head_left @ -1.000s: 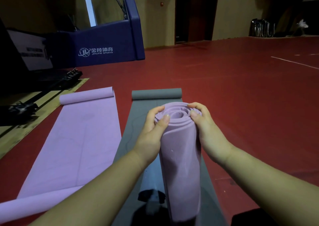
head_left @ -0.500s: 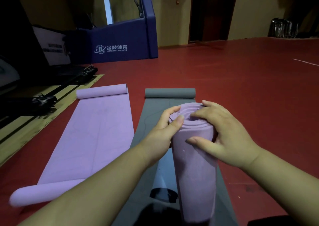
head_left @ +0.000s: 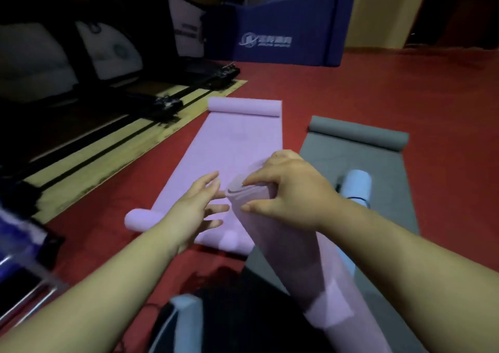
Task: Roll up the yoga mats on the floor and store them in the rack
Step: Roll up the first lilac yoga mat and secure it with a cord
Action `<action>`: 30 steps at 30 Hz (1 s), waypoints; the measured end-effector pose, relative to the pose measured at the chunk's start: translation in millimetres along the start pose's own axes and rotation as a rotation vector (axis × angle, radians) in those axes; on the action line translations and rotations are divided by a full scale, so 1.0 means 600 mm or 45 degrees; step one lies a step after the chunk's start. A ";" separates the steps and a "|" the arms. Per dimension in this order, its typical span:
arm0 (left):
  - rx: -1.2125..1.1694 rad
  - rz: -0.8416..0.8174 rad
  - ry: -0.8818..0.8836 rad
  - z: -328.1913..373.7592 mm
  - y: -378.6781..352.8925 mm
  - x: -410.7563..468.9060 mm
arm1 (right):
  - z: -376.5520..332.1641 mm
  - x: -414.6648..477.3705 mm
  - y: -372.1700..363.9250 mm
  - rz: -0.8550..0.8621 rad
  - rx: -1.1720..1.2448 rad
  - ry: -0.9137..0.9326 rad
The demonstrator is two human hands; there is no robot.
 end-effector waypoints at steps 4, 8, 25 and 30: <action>0.022 0.545 0.199 -0.163 0.184 -0.009 | -0.041 0.085 -0.182 -0.350 0.090 0.063; 0.222 0.719 0.407 -0.350 0.300 -0.066 | -0.075 0.124 -0.337 -0.640 0.208 0.154; 1.363 0.173 0.857 -0.688 0.263 -0.067 | -0.095 0.132 -0.531 -0.858 0.214 0.280; 0.820 0.311 0.631 -0.632 0.273 -0.043 | -0.081 0.143 -0.479 -0.802 0.237 0.225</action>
Point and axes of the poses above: each hand's wrist, its own x-axis towards the middle knuckle, its own y-axis out of the back of the hand, z = x × y, the point moved 3 cm from there along x, towards the middle knuckle, and after that the axes turned 4 degrees about x, right-handed, at the moved point
